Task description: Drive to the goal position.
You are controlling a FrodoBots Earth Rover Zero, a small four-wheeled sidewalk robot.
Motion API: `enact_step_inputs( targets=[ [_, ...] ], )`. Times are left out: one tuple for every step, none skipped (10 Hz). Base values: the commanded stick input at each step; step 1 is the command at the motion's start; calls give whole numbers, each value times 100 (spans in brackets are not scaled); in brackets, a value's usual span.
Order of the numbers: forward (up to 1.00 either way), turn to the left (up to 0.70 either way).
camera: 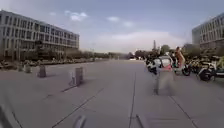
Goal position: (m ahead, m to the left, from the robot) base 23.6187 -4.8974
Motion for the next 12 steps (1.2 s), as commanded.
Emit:
enact_step_inputs(
  targets=[
    [100,0],
    [100,0],
    [100,0],
    [100,0],
    [100,0],
    [100,0],
    [100,0],
    [100,0],
    [100,0],
    [100,0],
    [100,0],
    [100,0]
  ],
)
